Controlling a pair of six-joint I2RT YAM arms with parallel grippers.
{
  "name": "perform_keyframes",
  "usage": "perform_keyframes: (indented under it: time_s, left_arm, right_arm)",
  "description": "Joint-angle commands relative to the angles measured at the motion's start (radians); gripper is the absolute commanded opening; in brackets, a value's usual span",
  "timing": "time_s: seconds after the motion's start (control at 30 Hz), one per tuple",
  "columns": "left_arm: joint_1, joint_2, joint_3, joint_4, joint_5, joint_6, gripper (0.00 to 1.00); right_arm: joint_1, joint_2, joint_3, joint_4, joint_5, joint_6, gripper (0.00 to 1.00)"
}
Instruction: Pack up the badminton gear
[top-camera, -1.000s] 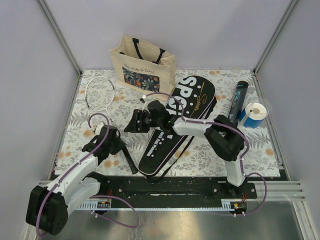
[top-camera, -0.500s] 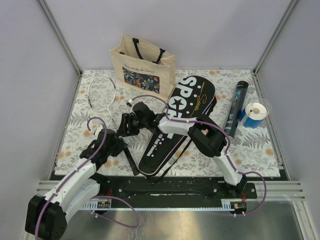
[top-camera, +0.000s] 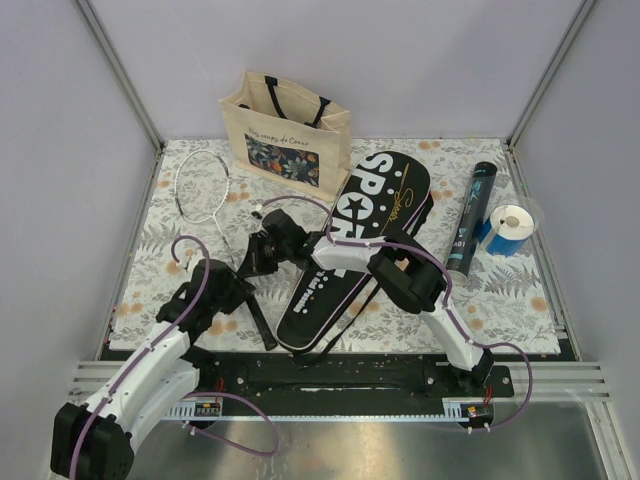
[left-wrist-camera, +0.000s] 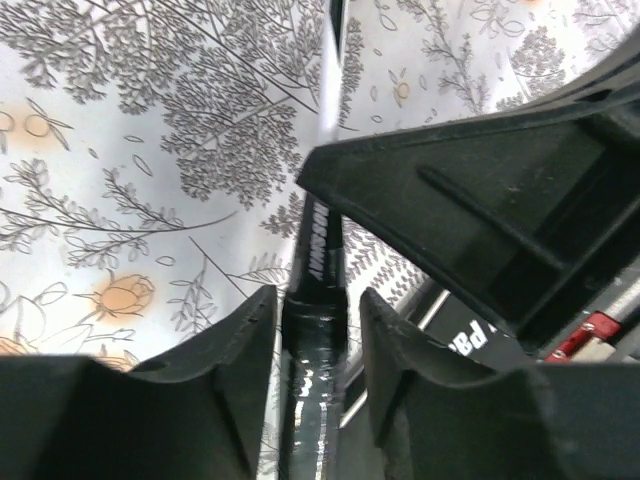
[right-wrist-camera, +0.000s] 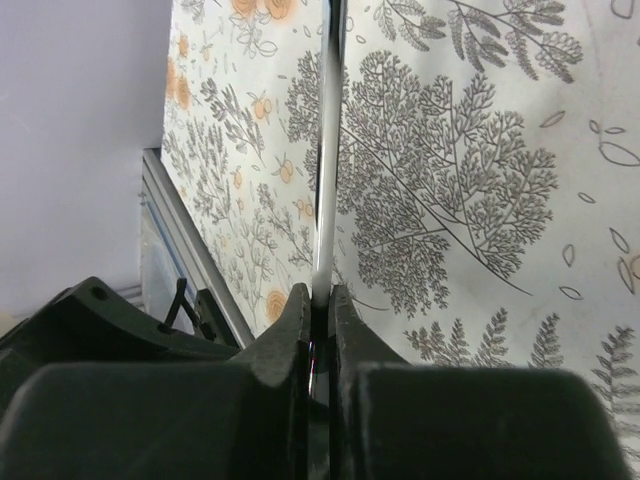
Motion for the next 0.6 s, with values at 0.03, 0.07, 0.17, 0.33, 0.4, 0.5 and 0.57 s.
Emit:
perform_keyframes:
  time_s: [0.03,0.07,0.17,0.33,0.4,0.5,0.57]
  left_arm:
    - [-0.001,-0.059,0.059,0.020,0.044,0.090,0.57]
    - [-0.001,-0.071,0.076,0.012,0.059,0.121,0.60]
    - [0.001,-0.110,0.128,-0.011,0.096,0.193,0.70]
    - [-0.001,-0.168,0.234,-0.073,0.166,0.262,0.77]
    - [-0.001,-0.196,0.271,-0.098,0.162,0.270,0.78]
    - [0.001,-0.237,0.337,-0.123,0.136,0.285,0.79]
    - [0.001,-0.265,0.380,-0.130,0.128,0.299,0.79]
  right_arm:
    - [0.012,-0.093,-0.029,0.151,-0.046,0.028,0.00]
    - [0.009,-0.110,-0.042,0.168,-0.051,0.036,0.00]
    - [-0.006,-0.182,-0.093,0.244,-0.055,0.074,0.00]
    - [-0.041,-0.311,-0.180,0.329,-0.075,0.096,0.00]
    - [-0.058,-0.364,-0.214,0.353,-0.083,0.100,0.00]
    - [-0.080,-0.444,-0.271,0.393,-0.110,0.112,0.00]
    - [-0.094,-0.495,-0.296,0.392,-0.114,0.106,0.00]
